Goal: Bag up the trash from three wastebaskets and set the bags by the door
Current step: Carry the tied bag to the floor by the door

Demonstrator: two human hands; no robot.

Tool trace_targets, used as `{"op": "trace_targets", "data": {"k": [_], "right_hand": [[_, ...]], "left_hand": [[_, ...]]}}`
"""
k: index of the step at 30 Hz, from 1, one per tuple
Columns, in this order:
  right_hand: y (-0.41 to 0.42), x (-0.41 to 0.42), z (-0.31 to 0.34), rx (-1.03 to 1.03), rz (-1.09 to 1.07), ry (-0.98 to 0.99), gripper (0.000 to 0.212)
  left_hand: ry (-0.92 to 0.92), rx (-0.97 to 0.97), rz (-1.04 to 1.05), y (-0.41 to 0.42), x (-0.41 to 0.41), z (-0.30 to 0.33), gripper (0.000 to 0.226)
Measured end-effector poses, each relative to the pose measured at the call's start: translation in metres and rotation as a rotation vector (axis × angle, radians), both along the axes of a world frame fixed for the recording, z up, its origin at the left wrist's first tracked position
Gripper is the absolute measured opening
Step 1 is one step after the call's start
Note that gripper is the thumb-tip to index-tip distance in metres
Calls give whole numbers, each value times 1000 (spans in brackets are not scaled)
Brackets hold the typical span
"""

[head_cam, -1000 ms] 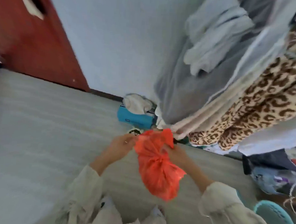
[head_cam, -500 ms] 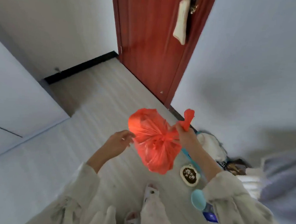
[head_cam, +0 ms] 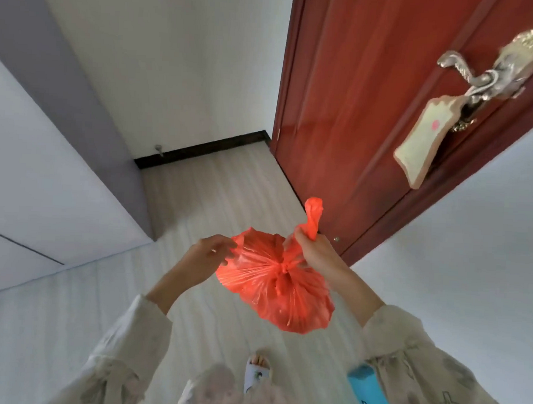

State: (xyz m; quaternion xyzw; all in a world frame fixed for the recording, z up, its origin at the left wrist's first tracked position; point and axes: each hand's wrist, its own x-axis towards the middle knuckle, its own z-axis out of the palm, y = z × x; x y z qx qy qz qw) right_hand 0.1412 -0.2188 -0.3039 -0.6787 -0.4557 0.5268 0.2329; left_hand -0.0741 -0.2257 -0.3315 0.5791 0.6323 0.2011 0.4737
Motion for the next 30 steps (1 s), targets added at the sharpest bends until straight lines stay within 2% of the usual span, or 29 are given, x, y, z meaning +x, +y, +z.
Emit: {"op": "trace_targets", "data": {"k": [6, 13, 18, 23, 27, 30], "right_hand": [[136, -11, -1, -12, 101, -9, 42], [309, -47, -21, -67, 47, 5, 43], [424, -79, -29, -140, -43, 160, 35], [538, -94, -42, -197, -112, 233, 18], [632, -107, -60, -236, -83, 333, 21], [704, -109, -94, -278, -59, 305, 24]], "left_hand": [[5, -16, 99, 110, -13, -6, 28], [-43, -31, 100, 274, -50, -21, 30], [-23, -59, 118, 399, -91, -27, 30], [-24, -132, 101, 499, -112, -41, 24], [-44, -196, 130, 572, -116, -60, 27], [-66, -239, 169, 633, -111, -83, 29]]}}
